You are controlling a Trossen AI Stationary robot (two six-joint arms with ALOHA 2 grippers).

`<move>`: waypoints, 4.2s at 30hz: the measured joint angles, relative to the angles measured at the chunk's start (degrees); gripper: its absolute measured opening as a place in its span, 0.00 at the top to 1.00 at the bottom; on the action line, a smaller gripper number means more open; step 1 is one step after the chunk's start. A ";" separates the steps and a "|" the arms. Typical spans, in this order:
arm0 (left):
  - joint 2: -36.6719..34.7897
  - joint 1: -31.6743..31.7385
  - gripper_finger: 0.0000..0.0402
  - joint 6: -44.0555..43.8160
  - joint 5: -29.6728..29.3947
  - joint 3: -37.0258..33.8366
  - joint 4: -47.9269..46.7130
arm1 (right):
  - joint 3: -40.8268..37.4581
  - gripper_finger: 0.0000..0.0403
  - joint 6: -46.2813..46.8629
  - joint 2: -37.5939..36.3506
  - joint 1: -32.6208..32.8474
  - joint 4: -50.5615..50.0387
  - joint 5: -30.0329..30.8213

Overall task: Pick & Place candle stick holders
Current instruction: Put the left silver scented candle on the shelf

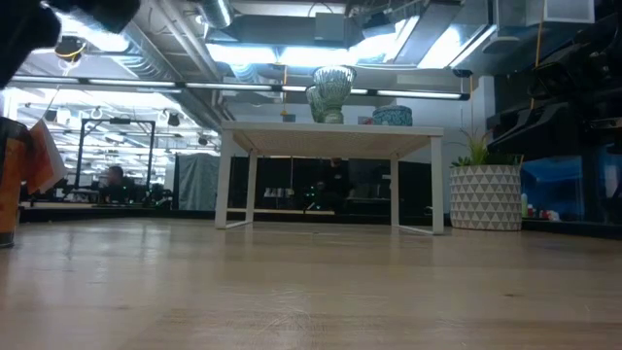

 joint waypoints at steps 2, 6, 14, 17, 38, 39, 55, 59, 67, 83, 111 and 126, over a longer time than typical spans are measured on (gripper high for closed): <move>1.21 -1.28 0.00 -0.52 0.94 -1.96 1.13 | 0.00 0.84 -0.01 -0.01 0.01 0.00 -0.01; 2.66 -3.17 0.00 0.66 1.30 -3.62 5.60 | 0.00 0.84 -0.01 -0.01 0.01 0.01 0.00; 2.87 -6.11 0.00 0.60 -0.58 -3.62 8.07 | 0.00 0.84 0.01 0.01 0.01 0.01 0.01; 2.87 -6.51 0.00 0.29 -2.04 -3.62 8.22 | 0.00 0.84 -0.01 0.00 0.01 0.01 0.00; 5.36 -6.48 0.00 0.23 -1.59 -4.42 10.66 | 0.00 0.84 -0.01 -0.01 0.01 0.00 0.01; 5.36 -6.48 0.00 0.23 -1.26 -5.24 11.15 | 0.00 0.84 -0.01 -0.01 0.01 -0.01 0.01; 5.36 -6.46 0.00 3.90 -4.32 -15.51 20.53 | 0.00 0.84 -0.01 0.00 0.01 -0.01 0.00; 5.36 -6.48 0.00 3.84 -6.03 -15.75 20.84 | 0.00 0.84 -0.01 -0.01 0.01 -0.01 0.01; 5.36 -6.04 0.00 2.32 -10.19 -15.75 21.08 | 0.00 0.84 -0.01 0.01 0.01 0.00 -0.01; 5.36 -6.18 0.00 0.56 -11.23 -15.77 31.79 | 0.00 0.84 -0.01 0.01 0.01 0.01 -0.01; 5.36 -6.48 0.00 11.43 -6.60 -15.77 29.43 | 0.00 0.84 0.00 0.00 0.01 0.01 -0.01; 5.36 -7.66 0.00 7.79 -7.12 -15.75 29.10 | 0.00 0.84 -0.01 -0.01 0.00 0.00 0.01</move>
